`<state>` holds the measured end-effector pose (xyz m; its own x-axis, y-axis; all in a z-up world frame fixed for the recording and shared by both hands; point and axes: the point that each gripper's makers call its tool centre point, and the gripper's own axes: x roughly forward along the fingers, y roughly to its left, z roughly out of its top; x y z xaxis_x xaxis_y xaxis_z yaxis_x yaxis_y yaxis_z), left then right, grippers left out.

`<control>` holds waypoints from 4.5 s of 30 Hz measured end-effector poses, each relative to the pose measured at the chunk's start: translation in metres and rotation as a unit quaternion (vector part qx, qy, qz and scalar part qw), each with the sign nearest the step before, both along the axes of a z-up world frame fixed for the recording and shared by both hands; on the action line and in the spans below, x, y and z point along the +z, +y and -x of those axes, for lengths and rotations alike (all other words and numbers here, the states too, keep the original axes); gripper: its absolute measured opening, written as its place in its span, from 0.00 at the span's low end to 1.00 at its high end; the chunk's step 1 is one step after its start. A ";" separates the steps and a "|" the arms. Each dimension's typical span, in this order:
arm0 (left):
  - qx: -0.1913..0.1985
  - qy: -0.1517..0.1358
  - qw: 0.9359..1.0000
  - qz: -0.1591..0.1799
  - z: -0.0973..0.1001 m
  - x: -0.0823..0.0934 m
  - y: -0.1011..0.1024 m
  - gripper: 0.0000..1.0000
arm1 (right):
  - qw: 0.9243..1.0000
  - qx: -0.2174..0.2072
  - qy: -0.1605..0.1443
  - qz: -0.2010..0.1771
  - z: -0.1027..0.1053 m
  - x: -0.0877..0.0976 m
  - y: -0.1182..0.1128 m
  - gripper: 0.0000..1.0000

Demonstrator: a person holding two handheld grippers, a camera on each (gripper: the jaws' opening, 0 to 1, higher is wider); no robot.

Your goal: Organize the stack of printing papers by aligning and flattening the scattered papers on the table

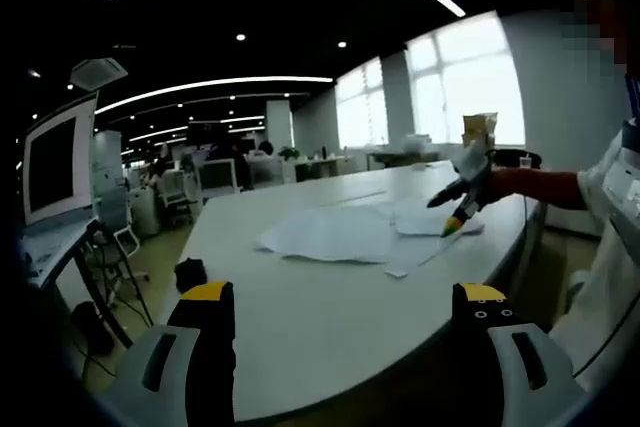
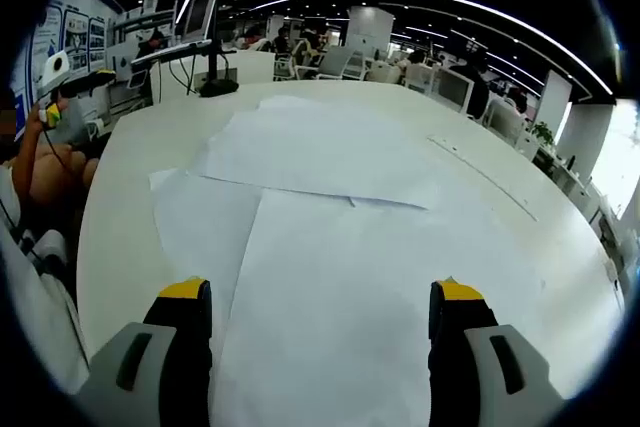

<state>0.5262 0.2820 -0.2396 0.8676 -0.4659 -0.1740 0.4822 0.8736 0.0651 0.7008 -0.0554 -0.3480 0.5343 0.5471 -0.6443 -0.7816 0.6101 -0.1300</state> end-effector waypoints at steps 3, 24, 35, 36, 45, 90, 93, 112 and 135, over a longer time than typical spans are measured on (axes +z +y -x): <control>0.001 0.002 1.000 -0.001 -0.001 -0.001 0.000 0.92 | 1.000 0.000 0.000 0.000 0.000 0.000 0.000 0.85; 0.007 -0.001 1.000 -0.002 0.002 0.002 0.004 0.92 | 1.000 0.008 0.005 -0.001 -0.002 -0.004 0.009 0.85; 0.010 -0.002 1.000 -0.002 0.003 0.003 0.006 0.92 | 1.000 0.009 0.010 -0.003 -0.001 -0.006 0.012 0.85; 0.010 -0.002 1.000 -0.002 0.003 0.003 0.006 0.92 | 1.000 0.010 0.010 -0.003 -0.001 -0.006 0.012 0.85; 0.012 -0.001 1.000 -0.002 0.003 0.002 0.006 0.92 | 1.000 0.007 0.021 -0.011 -0.003 -0.008 0.012 0.84; -0.001 -0.016 1.000 0.006 -0.037 0.031 -0.005 0.92 | 0.997 -0.004 0.031 -0.068 -0.002 -0.013 0.011 0.84; -0.007 -0.018 1.000 0.010 -0.042 0.037 -0.008 0.92 | 0.997 -0.004 0.031 -0.068 -0.002 -0.013 0.011 0.84; -0.014 -0.012 1.000 0.025 -0.062 0.043 0.003 0.91 | 0.997 -0.004 0.028 -0.071 -0.002 -0.014 0.011 0.84; -0.029 -0.022 0.998 0.044 -0.088 0.049 -0.006 0.90 | 0.997 0.006 0.027 -0.073 0.002 -0.014 0.014 0.68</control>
